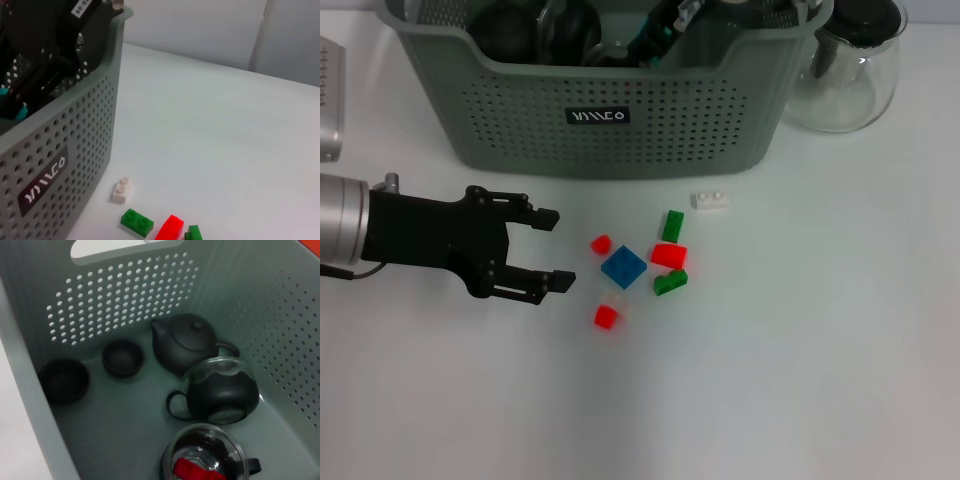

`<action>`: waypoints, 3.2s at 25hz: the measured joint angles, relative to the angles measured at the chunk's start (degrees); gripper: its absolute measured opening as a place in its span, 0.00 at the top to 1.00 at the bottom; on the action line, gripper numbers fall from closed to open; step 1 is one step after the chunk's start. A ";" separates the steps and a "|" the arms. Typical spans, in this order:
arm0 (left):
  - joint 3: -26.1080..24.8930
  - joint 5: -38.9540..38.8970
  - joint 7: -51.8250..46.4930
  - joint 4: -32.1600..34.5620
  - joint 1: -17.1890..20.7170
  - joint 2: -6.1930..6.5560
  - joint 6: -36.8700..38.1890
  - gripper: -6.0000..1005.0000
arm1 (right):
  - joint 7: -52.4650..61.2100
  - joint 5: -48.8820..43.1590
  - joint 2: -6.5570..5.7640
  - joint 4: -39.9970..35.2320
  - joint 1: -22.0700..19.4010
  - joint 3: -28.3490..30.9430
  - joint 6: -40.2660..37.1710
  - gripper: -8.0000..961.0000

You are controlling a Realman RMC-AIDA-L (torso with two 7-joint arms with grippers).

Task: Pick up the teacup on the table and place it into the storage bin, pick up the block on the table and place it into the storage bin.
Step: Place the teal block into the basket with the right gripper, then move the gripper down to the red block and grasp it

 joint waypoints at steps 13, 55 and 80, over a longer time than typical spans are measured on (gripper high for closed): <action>-0.26 0.06 0.00 -0.25 0.18 0.13 0.17 0.21 | 1.94 -0.03 -0.26 -13.87 -3.72 -0.14 -6.21 0.36; 0.10 0.44 0.38 -0.39 0.28 0.23 -0.06 0.21 | 3.10 10.83 -0.28 -20.92 -19.25 -9.95 -34.52 0.16; 0.08 0.21 0.53 -0.42 0.26 0.11 0.12 0.21 | 16.31 16.44 0.35 -12.35 -15.77 -26.17 -16.32 0.16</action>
